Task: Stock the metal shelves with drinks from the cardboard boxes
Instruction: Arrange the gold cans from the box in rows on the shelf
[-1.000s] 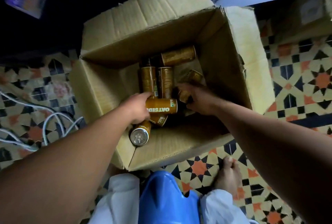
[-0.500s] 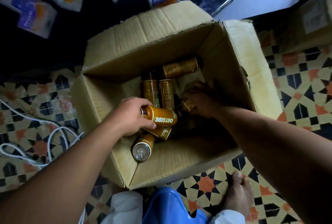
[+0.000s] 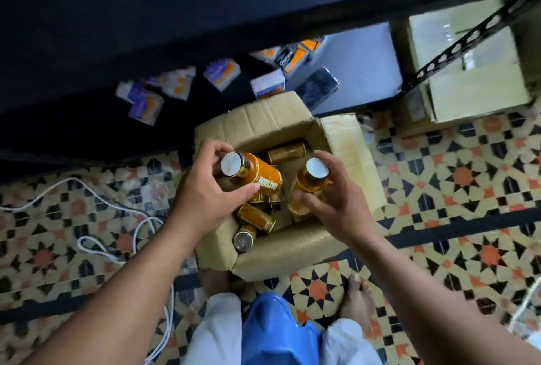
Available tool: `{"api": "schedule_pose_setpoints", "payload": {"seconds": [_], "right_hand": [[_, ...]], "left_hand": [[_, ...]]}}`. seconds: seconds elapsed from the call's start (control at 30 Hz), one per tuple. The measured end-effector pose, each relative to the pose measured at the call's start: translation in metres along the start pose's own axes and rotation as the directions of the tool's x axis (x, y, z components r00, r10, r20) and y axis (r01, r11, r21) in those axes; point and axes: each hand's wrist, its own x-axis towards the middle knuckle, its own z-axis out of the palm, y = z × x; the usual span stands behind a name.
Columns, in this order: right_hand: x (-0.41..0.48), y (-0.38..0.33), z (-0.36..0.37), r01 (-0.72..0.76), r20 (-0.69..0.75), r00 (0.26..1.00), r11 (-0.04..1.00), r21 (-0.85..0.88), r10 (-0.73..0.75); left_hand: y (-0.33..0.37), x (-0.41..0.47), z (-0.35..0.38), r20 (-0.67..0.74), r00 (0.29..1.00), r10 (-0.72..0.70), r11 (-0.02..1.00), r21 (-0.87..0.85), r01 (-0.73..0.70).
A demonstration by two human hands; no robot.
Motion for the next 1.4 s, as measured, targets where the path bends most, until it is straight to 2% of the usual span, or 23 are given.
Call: {"api": "schedule_pose_setpoints", "payload": {"seconds": [0.07, 0.23, 0.33, 0.53, 0.63, 0.73, 0.9, 1.17, 1.4], "right_hand": [[-0.026, -0.059, -0.026, 0.055, -0.038, 0.998, 0.998, 0.025, -0.054], [-0.084, -0.226, -0.102, 0.188, -0.067, 0.979, 0.980, -0.061, -0.191], [-0.113, -0.327, -0.150, 0.311, -0.110, 0.940, 0.943, -0.115, -0.323], [-0.154, -0.478, -0.227, 0.558, -0.201, 0.787, 0.812, -0.171, -0.583], [-0.165, -0.533, -0.257, 0.649, -0.222, 0.699, 0.733, -0.203, -0.680], [-0.169, -0.574, -0.278, 0.678, -0.233, 0.657, 0.697, -0.233, -0.717], [-0.152, -0.605, -0.282, 0.683, -0.172, 0.656, 0.675, -0.279, -0.735], [-0.096, -0.637, -0.240, 0.658, -0.175, 0.699, 0.719, -0.225, -0.694], [-0.046, -0.652, -0.208, 0.608, -0.189, 0.748, 0.772, -0.187, -0.636]], "left_hand": [[0.049, -0.026, -0.027, -0.021, 0.999, 0.038, 0.999, -0.035, -0.038], [0.187, -0.105, -0.104, -0.104, 0.989, 0.109, 0.990, -0.080, -0.118], [0.267, -0.150, -0.148, -0.192, 0.953, 0.233, 0.966, -0.070, -0.250], [0.408, -0.228, -0.213, -0.301, 0.828, 0.473, 0.873, 0.029, -0.488], [0.457, -0.251, -0.234, -0.360, 0.765, 0.534, 0.832, 0.064, -0.551], [0.492, -0.258, -0.253, -0.404, 0.726, 0.557, 0.818, 0.117, -0.563], [0.514, -0.246, -0.279, -0.462, 0.698, 0.547, 0.827, 0.168, -0.537], [0.504, -0.183, -0.325, -0.435, 0.721, 0.539, 0.842, 0.249, -0.479], [0.499, -0.137, -0.361, -0.290, 0.777, 0.559, 0.829, 0.197, -0.523]]}}
